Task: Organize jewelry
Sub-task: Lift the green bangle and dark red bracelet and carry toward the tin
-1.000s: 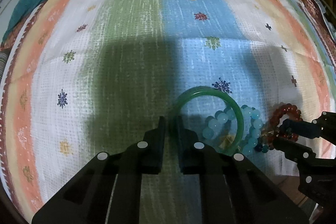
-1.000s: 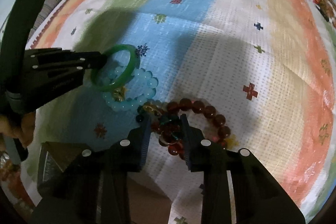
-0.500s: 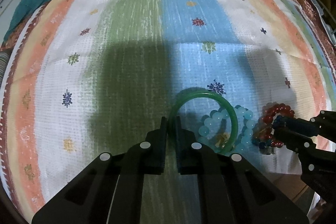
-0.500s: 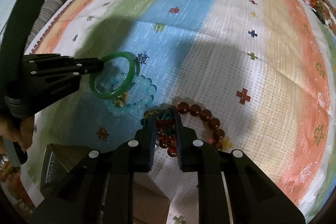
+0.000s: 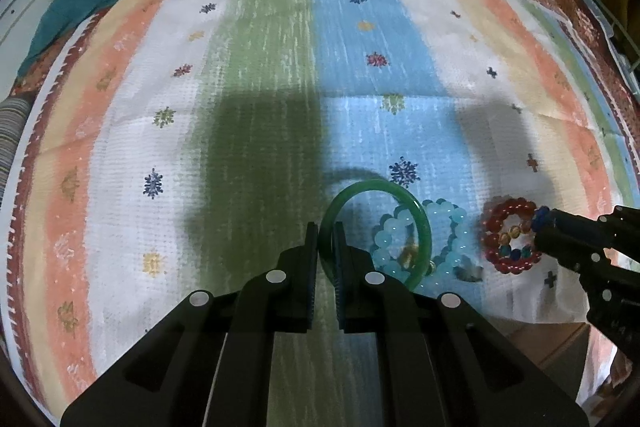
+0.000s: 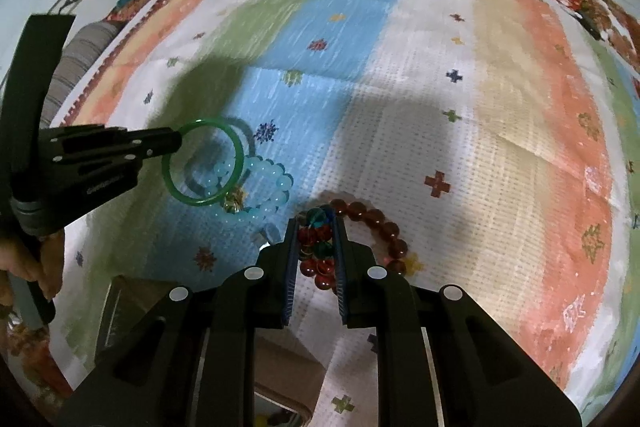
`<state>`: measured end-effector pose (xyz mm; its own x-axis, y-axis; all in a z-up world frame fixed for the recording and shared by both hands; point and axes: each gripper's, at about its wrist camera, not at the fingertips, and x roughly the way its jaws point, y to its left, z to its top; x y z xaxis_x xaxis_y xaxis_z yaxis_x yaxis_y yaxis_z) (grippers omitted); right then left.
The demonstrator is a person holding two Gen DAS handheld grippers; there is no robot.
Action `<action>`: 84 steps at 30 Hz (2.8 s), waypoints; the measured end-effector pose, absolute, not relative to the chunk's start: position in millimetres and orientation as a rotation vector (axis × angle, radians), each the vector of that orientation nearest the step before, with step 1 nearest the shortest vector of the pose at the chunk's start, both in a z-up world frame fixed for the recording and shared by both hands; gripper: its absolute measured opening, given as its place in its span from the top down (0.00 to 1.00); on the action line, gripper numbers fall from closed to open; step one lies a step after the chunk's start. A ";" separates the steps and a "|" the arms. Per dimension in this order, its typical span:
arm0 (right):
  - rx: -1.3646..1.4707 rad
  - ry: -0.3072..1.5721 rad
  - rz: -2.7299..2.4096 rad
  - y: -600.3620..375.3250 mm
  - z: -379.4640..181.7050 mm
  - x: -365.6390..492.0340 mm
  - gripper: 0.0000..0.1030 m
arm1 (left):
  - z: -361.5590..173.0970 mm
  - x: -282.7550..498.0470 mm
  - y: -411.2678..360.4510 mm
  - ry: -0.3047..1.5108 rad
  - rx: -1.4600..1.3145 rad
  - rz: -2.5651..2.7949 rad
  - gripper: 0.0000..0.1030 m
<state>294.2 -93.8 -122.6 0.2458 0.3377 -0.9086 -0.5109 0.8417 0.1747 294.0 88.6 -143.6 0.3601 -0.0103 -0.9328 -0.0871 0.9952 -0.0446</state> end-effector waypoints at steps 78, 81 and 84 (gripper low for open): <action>-0.134 0.994 0.566 -126.2 -40.3 160.2 0.81 | -35.7 147.0 15.2 1.014 -0.066 -0.064 0.82; -0.133 0.996 0.543 -129.4 -40.9 162.9 0.77 | -36.2 147.3 20.3 1.013 -0.075 -0.044 0.70; -0.139 1.009 0.522 -131.7 -44.5 166.3 0.64 | -36.1 147.7 25.6 1.009 -0.081 -0.026 0.66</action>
